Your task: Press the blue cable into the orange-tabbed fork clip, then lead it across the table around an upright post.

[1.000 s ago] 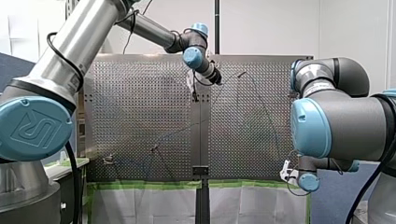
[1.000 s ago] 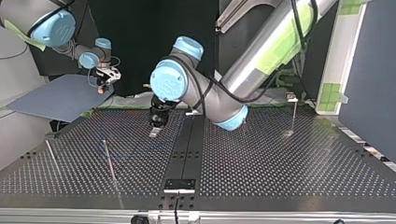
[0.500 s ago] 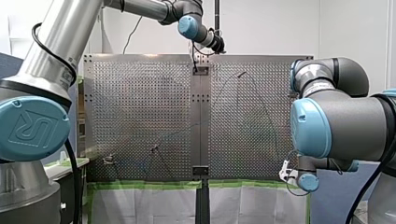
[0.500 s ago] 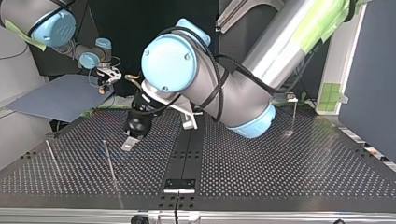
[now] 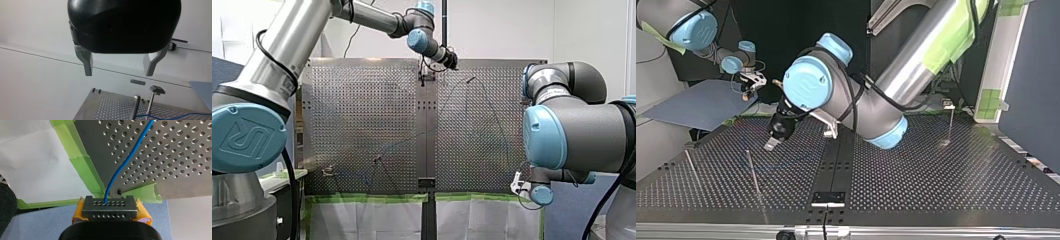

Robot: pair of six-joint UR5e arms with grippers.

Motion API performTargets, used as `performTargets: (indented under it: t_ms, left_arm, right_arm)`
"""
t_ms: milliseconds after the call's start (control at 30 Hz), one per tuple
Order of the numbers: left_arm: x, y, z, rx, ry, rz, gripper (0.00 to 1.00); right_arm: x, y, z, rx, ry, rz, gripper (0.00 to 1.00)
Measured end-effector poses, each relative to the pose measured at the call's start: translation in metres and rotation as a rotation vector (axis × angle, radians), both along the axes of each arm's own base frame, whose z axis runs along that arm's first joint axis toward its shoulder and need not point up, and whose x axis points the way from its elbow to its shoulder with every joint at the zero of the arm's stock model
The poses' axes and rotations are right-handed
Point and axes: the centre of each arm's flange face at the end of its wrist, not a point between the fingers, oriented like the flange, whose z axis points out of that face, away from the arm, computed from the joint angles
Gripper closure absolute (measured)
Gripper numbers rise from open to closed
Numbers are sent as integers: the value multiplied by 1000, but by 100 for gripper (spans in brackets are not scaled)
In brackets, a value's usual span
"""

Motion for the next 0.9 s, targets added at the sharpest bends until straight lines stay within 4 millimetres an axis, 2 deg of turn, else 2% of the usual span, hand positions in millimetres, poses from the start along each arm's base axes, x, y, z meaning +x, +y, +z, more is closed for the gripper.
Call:
performTargets:
  t_ms: [333, 900]
  left_arm:
    - [8, -16, -22, 35, -29, -55, 0]
    - [3, -24, -26, 32, -29, -80, 0]
  right_arm:
    - [1, 0, 0, -1, 1, 2, 100]
    - [1, 0, 0, -1, -1, 1, 100]
